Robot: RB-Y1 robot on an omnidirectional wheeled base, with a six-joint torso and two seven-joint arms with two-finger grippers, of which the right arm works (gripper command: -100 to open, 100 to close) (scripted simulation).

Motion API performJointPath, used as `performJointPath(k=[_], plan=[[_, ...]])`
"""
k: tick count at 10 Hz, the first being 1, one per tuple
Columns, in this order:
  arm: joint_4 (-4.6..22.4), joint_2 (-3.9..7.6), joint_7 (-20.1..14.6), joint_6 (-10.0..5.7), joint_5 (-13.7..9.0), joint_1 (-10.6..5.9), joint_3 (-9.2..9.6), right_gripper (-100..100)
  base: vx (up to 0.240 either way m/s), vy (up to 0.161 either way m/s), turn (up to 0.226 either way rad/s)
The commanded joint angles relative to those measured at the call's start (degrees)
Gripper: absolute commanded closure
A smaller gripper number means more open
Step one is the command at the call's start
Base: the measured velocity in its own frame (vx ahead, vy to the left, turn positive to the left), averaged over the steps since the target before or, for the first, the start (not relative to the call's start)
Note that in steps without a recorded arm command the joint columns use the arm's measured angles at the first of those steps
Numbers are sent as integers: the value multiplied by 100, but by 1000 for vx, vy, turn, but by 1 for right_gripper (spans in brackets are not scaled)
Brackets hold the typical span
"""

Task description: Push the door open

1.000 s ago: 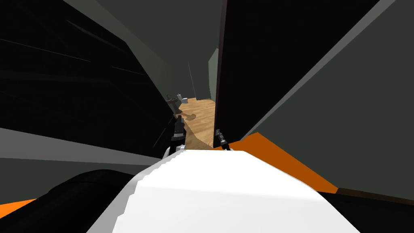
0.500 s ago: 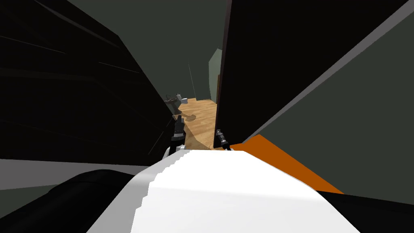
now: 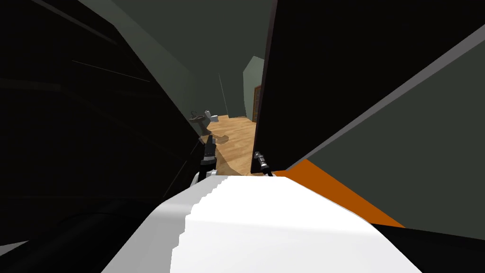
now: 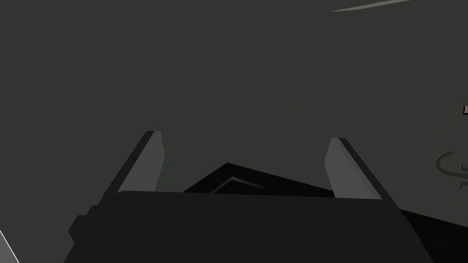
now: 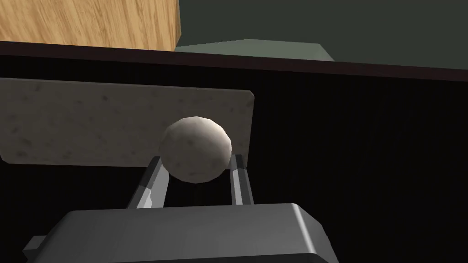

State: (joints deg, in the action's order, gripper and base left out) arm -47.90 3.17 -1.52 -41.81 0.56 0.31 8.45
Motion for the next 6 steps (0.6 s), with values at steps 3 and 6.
performJointPath(k=[3,6], plan=[[23,61,13,-37,-53,-30,-92,-100,-36,56,-67],[-37,28,-5,-42,-67,17,-75,-100,-191,26,-30]])
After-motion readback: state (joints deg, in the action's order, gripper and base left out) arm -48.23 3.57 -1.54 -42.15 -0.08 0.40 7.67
